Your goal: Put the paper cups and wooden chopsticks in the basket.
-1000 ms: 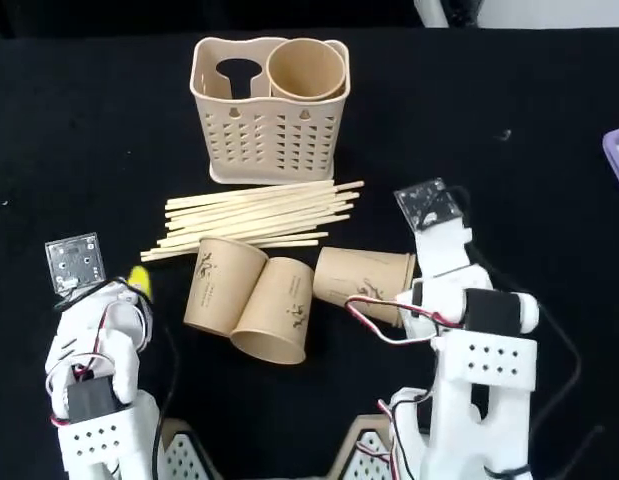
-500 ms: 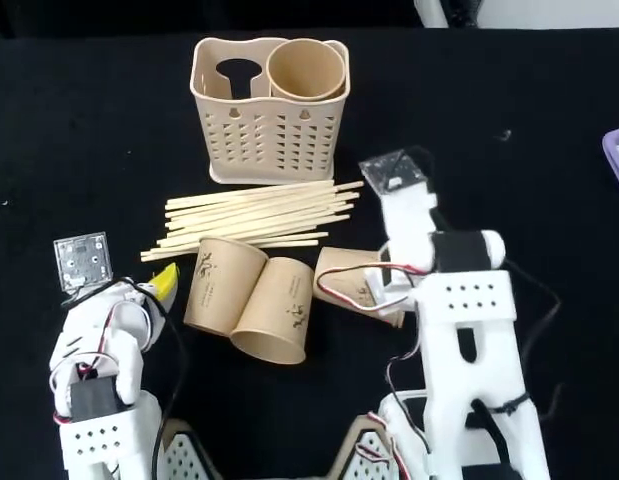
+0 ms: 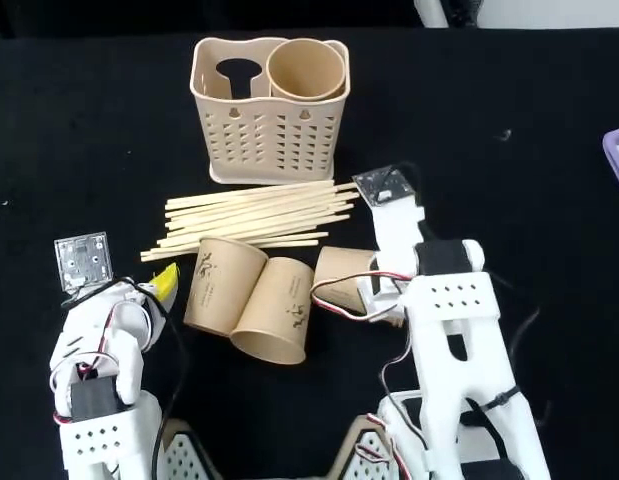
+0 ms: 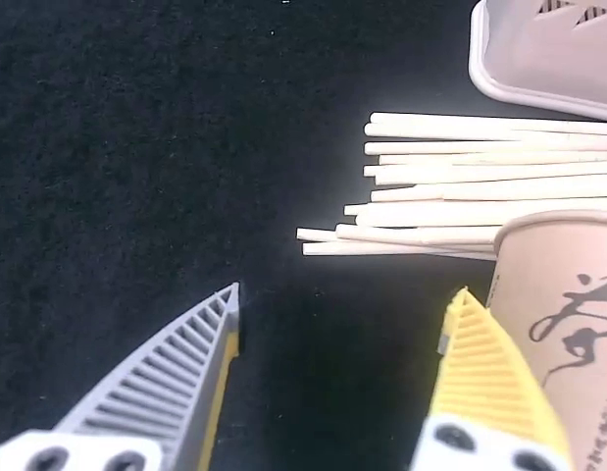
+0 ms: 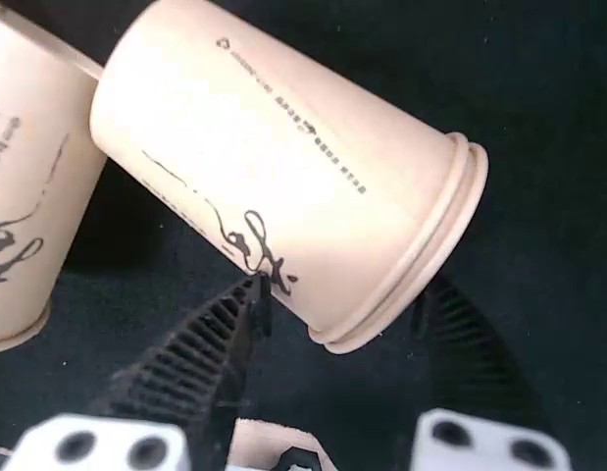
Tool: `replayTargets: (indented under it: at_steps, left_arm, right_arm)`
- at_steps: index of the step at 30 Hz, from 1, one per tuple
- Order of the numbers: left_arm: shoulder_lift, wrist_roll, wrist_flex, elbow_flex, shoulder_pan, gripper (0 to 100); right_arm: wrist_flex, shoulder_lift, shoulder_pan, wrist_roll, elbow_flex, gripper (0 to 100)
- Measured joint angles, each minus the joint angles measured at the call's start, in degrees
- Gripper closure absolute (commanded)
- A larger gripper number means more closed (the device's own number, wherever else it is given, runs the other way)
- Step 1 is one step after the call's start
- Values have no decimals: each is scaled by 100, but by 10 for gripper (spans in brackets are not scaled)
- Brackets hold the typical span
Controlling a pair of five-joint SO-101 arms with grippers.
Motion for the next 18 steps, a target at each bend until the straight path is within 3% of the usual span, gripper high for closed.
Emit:
replayTargets:
  at_steps: [8,18]
  left_arm:
    - [0,0,0,0,0,682]
    - [0,0,0,0,0,682]
  right_arm:
    - [-229,0,18,-9,105,978]
    - [695,0,-9,448,-492,988]
